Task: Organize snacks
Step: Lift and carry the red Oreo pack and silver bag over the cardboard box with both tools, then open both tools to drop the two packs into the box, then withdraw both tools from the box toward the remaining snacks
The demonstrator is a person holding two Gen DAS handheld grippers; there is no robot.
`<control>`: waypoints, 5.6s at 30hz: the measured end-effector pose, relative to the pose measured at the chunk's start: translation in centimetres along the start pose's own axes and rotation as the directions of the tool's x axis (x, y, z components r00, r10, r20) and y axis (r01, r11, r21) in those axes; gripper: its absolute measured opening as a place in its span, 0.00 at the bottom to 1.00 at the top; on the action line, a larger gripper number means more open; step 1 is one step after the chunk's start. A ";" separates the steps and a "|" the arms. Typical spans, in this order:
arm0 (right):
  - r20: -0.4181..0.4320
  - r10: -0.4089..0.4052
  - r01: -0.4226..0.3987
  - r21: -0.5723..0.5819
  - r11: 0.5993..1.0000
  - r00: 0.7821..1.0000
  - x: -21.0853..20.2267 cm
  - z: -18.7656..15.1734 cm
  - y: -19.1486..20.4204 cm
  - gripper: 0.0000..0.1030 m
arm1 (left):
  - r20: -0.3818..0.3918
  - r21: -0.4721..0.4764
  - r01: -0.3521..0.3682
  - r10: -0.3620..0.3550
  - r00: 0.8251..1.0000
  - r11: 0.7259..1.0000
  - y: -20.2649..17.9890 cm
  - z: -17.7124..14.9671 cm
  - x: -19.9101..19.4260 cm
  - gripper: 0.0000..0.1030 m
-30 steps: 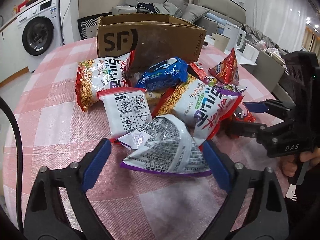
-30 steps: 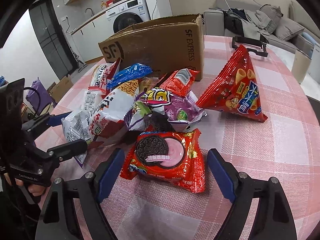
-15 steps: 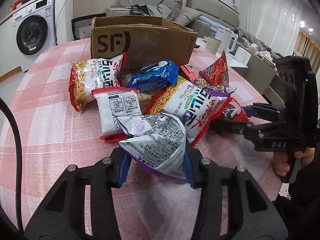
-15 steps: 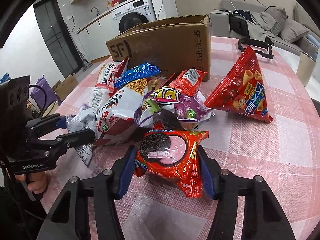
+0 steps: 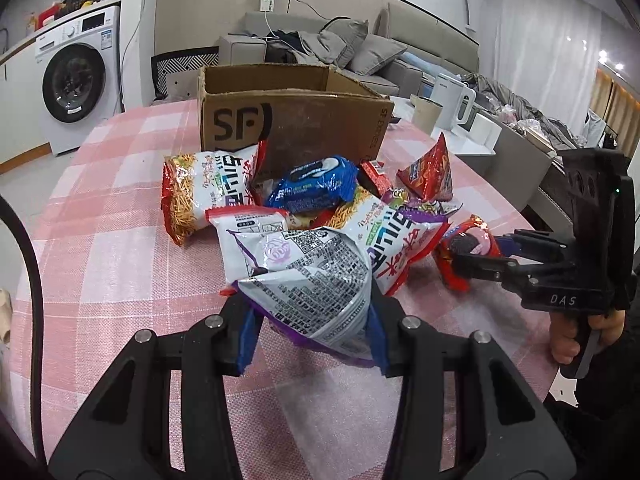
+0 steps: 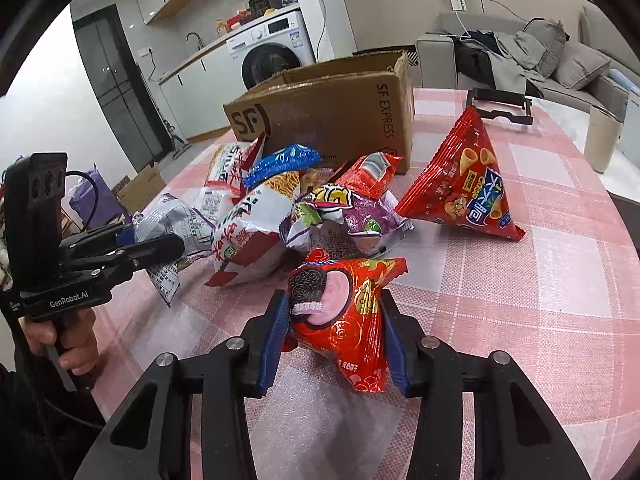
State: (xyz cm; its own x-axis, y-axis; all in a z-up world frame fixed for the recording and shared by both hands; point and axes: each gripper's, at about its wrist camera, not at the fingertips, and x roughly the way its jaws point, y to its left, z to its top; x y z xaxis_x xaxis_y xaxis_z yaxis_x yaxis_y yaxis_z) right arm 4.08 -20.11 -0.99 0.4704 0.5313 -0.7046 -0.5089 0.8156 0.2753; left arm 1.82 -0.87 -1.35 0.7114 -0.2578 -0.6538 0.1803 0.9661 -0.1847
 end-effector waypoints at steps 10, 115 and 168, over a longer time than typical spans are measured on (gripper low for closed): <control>0.083 0.029 -0.028 -0.004 1.000 0.996 -3.0 1.0 0.3 0.43 | 0.066 -0.005 -0.023 0.024 0.998 1.000 0.0 1.1 -1.9 0.40; 0.238 -0.005 -0.018 0.095 0.995 0.971 0.2 14.5 -2.5 1.00 | 0.215 -0.033 -0.188 0.191 0.958 0.982 4.0 13.3 2.1 0.99; 0.002 -0.206 0.203 0.154 0.967 0.979 2.4 9.9 -8.8 1.00 | 0.053 -0.028 -0.221 0.222 0.974 0.975 5.0 5.0 5.1 0.99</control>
State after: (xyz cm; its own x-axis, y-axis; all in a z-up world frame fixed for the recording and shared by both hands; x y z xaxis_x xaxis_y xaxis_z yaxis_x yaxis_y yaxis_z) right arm 16.89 -23.76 1.36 0.5665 0.3522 -0.7450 -0.2856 0.9319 0.2234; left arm 9.75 2.67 -1.98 0.7686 -0.0354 -0.6388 -0.0008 0.9984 -0.0563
